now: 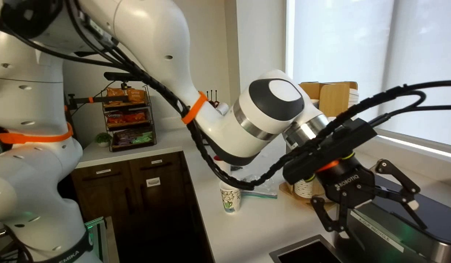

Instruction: Open the lid of the bin

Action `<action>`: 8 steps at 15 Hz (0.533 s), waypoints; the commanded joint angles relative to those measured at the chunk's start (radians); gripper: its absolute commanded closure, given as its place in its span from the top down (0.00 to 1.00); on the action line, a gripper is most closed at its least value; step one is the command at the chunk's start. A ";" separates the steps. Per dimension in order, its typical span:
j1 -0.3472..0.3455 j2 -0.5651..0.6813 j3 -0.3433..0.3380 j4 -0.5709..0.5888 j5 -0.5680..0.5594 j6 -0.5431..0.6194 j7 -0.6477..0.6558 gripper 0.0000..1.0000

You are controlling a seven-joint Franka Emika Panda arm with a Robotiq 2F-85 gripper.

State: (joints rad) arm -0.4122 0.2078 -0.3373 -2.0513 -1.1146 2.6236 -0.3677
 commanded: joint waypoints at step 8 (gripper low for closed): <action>-0.003 0.028 -0.005 0.034 -0.016 0.062 0.031 1.00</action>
State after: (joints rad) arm -0.4113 0.2399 -0.3373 -2.0150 -1.1144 2.6263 -0.3582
